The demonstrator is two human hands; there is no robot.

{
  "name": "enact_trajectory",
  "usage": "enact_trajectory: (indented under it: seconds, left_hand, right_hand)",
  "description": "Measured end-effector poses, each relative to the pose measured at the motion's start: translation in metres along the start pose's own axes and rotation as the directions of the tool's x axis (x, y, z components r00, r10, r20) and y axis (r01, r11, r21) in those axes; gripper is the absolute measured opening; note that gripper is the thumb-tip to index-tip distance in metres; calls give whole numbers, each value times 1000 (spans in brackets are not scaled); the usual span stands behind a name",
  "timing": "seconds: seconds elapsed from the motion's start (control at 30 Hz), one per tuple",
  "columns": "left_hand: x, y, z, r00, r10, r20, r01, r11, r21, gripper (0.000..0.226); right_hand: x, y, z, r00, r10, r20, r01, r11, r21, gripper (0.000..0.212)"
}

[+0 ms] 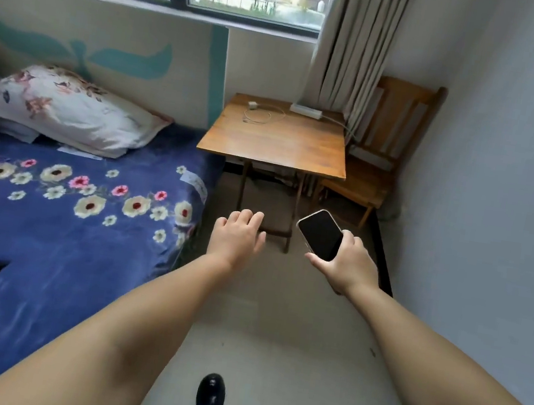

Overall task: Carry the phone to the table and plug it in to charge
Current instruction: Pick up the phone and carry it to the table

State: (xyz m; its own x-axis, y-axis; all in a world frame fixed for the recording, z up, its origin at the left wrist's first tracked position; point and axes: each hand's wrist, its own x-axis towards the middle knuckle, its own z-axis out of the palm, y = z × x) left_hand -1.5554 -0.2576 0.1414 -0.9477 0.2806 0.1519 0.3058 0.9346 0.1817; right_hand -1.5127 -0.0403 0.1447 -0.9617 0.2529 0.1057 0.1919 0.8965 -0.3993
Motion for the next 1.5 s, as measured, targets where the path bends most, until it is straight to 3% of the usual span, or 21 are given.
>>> enact_trajectory:
  seconds: [0.3, 0.57, 0.87, 1.07, 1.5]
  left_hand:
    - [232, -63, 17, 1000, 17, 16, -17, 1000, 21, 46]
    - [431, -57, 64, 993, 118, 30, -118, 993, 2, 46]
    - [641, -69, 108, 998, 16, 66, -17, 1000, 19, 43]
    - [740, -102, 146, 989, -40, 145, 32, 998, 57, 41]
    - [961, -143, 297, 902, 179, 392, -163, 984, -73, 38]
  right_hand:
    - [233, -33, 32, 1000, 23, -8, -23, 1000, 3, 78]
    - [430, -3, 47, 998, 66, -21, -67, 996, -54, 74]
    - [664, 28, 79, 996, 88, 26, -85, 994, -72, 74]
    - [760, 32, 129, 984, 105, 142, -95, 993, -74, 77]
    - [940, 43, 261, 884, 402, 237, -389, 916, -102, 82]
